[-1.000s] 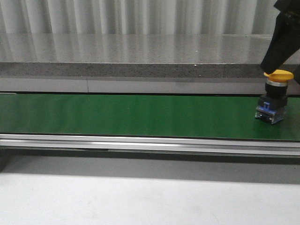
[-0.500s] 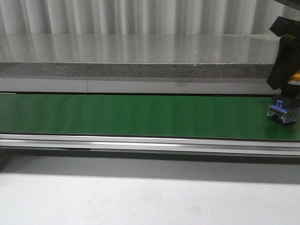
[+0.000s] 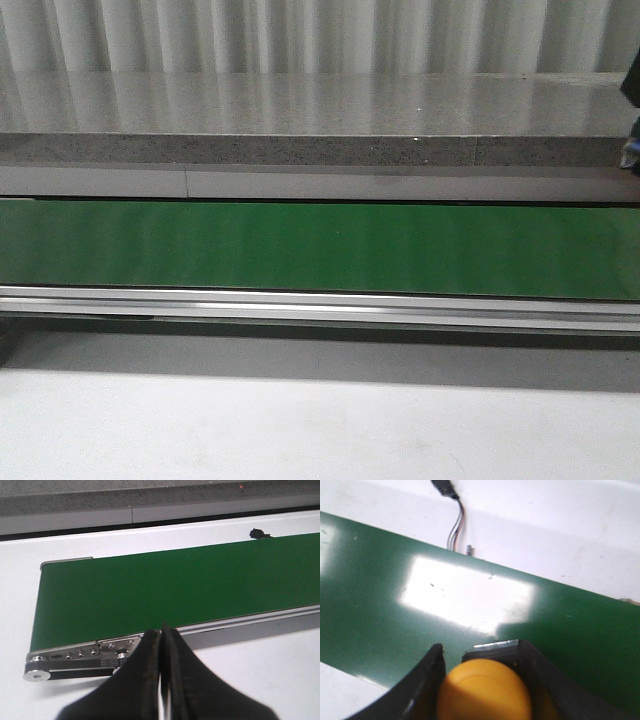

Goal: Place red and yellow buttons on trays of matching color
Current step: 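Grasp the yellow button off the conveyor with the right gripper, then lower the yellow button into the yellow tray and open right gripper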

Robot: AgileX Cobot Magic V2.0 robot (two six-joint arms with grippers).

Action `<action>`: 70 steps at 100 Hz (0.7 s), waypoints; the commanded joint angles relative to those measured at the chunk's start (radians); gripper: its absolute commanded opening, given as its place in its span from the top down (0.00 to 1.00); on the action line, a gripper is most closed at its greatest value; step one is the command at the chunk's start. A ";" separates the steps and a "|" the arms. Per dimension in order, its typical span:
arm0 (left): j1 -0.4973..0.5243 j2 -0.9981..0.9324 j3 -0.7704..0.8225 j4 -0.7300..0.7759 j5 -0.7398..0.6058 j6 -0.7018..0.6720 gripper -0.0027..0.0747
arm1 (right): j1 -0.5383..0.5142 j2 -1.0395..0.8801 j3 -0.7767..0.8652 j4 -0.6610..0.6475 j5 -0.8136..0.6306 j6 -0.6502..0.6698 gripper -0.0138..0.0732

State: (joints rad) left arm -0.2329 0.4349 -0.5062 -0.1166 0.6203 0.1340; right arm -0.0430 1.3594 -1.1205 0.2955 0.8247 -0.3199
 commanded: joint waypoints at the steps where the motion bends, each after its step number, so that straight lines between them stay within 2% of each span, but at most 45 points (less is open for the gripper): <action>1: -0.007 0.003 -0.024 -0.018 -0.072 -0.002 0.99 | -0.007 -0.082 -0.015 -0.106 -0.068 0.101 0.84; 12: -0.007 0.003 -0.024 -0.018 -0.072 -0.002 0.99 | -0.050 -0.137 -0.014 -0.269 -0.069 0.276 0.84; 29: -0.007 0.003 -0.024 -0.018 -0.072 -0.002 0.99 | -0.194 -0.217 -0.014 -0.530 -0.045 0.519 0.84; 50: -0.007 0.003 -0.024 -0.018 -0.072 -0.002 0.99 | -0.393 -0.270 0.043 -0.630 -0.047 0.674 0.84; 70: -0.007 0.003 -0.024 -0.018 -0.072 -0.002 0.99 | -0.499 -0.270 0.178 -0.702 -0.124 0.792 0.84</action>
State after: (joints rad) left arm -0.2329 0.4349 -0.5062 -0.1166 0.6203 0.1340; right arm -0.5069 1.1117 -0.9643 -0.3414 0.7910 0.4197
